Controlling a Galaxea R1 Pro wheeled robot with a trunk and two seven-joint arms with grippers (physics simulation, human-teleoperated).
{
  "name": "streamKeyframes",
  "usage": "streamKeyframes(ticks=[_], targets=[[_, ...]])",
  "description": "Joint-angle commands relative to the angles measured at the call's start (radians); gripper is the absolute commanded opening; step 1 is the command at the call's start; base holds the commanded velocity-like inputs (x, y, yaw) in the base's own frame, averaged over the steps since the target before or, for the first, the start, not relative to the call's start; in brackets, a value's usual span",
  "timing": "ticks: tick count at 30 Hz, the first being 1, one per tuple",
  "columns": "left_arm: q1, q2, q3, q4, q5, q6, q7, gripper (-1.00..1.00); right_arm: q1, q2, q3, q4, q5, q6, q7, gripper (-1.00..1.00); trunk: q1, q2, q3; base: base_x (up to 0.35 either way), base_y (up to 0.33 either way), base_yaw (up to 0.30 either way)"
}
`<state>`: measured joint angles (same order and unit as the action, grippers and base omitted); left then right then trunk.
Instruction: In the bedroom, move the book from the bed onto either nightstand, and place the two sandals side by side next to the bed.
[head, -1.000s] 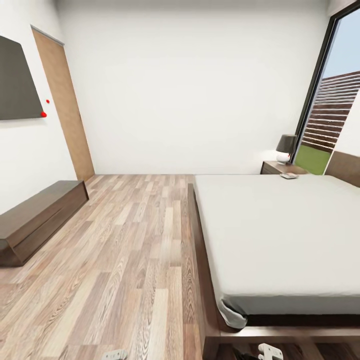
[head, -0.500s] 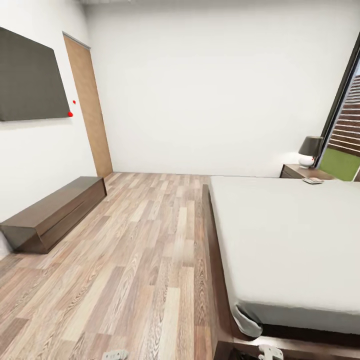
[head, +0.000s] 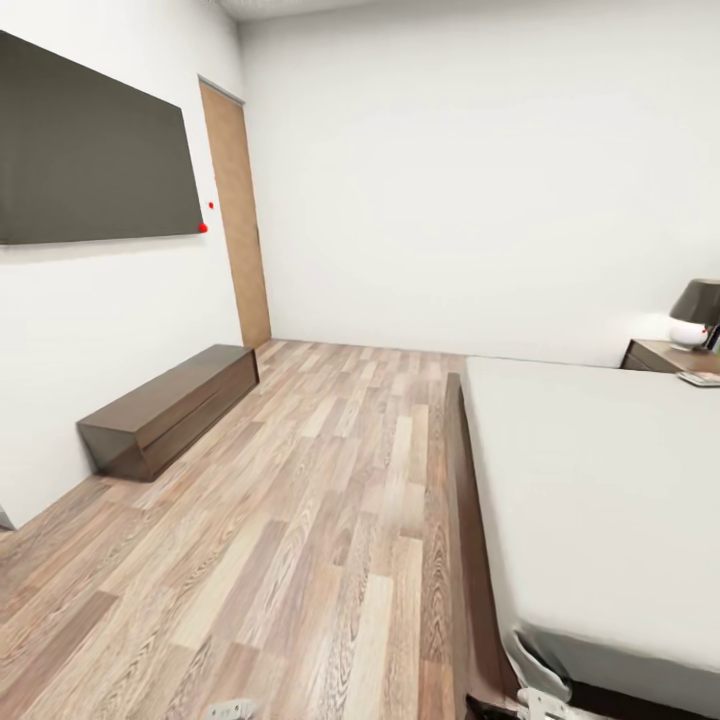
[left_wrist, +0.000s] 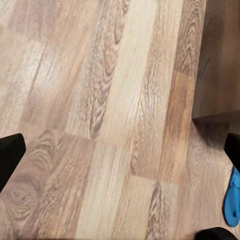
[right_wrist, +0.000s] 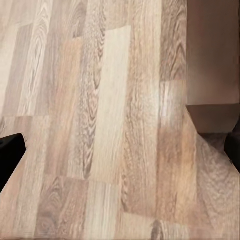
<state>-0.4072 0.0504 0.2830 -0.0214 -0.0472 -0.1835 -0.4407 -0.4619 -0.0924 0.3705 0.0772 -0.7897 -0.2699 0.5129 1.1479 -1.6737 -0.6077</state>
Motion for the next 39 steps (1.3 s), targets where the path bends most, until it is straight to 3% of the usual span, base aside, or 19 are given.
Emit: streamKeyframes(ticks=[1, 27, 39], targets=[[-0.001, 0.000, 0.005, 0.001, -0.005, -0.004, -0.003, 1.00, -0.002, 0.000, 0.008, 0.004, -0.010, -0.005, 0.007, 1.00, 0.000, -0.001, -0.001, 0.000, 0.000, 0.292], [-0.001, 0.000, 0.006, 0.001, -0.005, -0.004, -0.003, 1.00, -0.002, 0.000, 0.009, 0.004, -0.010, -0.005, 0.007, 1.00, 0.000, -0.001, -0.001, 0.000, 0.000, 0.277], [-0.001, 0.000, 0.006, 0.001, -0.004, -0.004, -0.003, 1.00, -0.002, 0.001, 0.009, 0.004, -0.008, -0.005, 0.007, 1.00, 0.000, -0.001, -0.001, 0.004, 0.000, 0.032]])
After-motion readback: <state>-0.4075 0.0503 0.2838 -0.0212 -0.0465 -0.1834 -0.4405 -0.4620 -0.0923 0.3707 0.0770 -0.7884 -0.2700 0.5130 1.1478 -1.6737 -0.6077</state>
